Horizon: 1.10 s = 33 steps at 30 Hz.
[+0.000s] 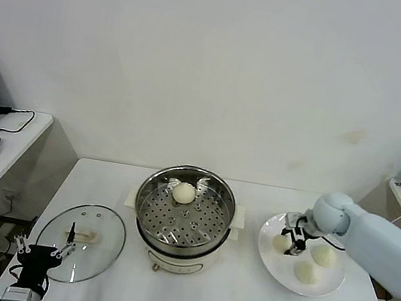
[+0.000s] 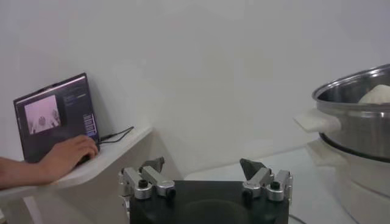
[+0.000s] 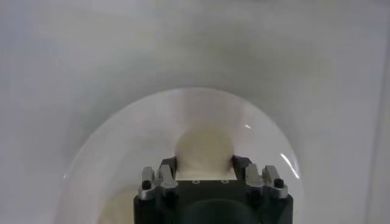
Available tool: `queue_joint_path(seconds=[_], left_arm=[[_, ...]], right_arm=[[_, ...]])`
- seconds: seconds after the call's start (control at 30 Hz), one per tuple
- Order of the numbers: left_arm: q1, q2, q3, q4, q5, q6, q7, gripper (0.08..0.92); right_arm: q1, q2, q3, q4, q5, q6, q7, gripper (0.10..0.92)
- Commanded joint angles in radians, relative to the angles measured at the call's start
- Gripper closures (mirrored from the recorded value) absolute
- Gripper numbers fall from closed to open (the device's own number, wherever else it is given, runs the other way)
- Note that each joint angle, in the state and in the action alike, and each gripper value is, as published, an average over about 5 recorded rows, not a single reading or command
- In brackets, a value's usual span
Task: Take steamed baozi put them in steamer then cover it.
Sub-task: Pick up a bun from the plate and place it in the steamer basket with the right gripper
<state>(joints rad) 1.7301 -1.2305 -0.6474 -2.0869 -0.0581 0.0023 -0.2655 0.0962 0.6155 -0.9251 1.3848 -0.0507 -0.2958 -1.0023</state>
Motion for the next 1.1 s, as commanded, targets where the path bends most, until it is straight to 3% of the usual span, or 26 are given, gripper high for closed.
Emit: queue_joint_path(seconds=[0.03, 0.27, 0.5, 0.8, 1.1], left_arm=[[-0.007, 0.003, 0.006, 0.0, -0.001, 0.001, 0.0, 0.177], [-0.022, 0.013, 0.011, 0.003, -0.009, 0.004, 0.002, 0.177], [-0.033, 0.017, 0.002, 0.009, -0.019, 0.003, 0.001, 0.177], [-0.034, 0.002, -0.017, 0.001, -0.023, 0.001, 0.001, 0.177], [-0.036, -0.011, -0.018, -0.006, -0.023, 0.0, 0.0, 0.177]], right_arm=[[0.285, -0.083, -0.1, 0.092, 0.168, -0.021, 0.0, 0.444], [0.597, 0.027, -0.296, 0.19, 0.396, -0.113, 0.054, 0.434], [0.614, 0.271, -0.333, 0.223, 0.606, -0.26, 0.168, 0.431], [0.478, 0.542, -0.318, 0.116, 0.661, -0.358, 0.267, 0.431], [0.351, 0.683, -0.319, 0.006, 0.651, -0.418, 0.33, 0.431]])
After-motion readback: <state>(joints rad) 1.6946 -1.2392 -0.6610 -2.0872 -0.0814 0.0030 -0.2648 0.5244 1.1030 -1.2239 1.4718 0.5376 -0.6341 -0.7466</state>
